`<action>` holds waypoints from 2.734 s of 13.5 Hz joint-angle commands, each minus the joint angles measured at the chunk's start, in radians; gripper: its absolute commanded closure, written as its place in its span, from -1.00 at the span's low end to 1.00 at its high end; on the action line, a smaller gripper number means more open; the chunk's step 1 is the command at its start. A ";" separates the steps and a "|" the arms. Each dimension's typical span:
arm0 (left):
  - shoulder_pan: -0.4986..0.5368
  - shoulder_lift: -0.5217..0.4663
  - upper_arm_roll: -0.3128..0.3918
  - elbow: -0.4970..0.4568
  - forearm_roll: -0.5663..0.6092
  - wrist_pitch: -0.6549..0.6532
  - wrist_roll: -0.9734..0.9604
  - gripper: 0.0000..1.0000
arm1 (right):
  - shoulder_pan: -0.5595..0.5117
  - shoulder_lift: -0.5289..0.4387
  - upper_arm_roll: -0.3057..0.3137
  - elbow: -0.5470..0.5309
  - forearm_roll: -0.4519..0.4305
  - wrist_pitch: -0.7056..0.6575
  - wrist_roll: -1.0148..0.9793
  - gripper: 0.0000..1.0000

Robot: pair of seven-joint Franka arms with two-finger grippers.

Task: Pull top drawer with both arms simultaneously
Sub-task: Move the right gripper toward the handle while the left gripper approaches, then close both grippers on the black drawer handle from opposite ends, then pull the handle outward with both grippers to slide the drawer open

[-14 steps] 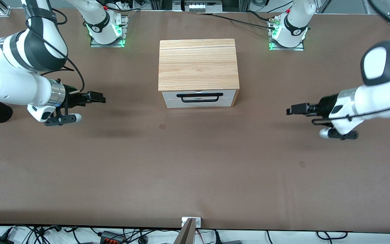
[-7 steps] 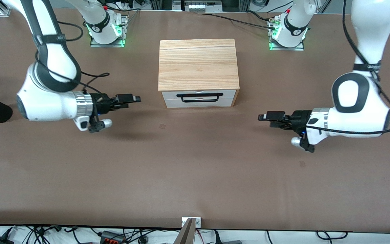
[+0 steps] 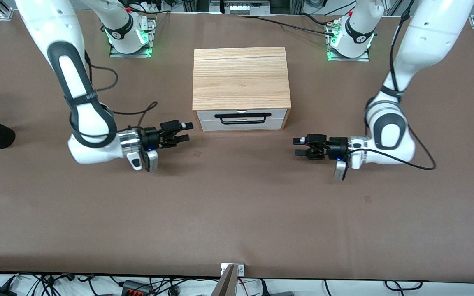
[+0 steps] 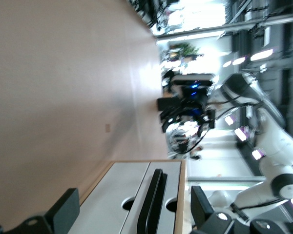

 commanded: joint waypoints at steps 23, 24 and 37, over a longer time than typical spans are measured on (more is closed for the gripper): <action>0.026 -0.005 -0.201 -0.316 -0.395 -0.059 0.249 0.05 | 0.158 0.188 0.013 0.003 0.293 -0.078 -0.118 -0.12; 0.024 0.001 -0.201 -0.316 -0.395 -0.059 0.266 0.05 | 0.160 0.188 0.013 0.001 0.293 -0.078 -0.118 -0.09; 0.027 0.033 -0.201 -0.316 -0.395 -0.060 0.286 0.71 | 0.156 0.190 0.011 0.024 0.294 -0.058 -0.117 1.00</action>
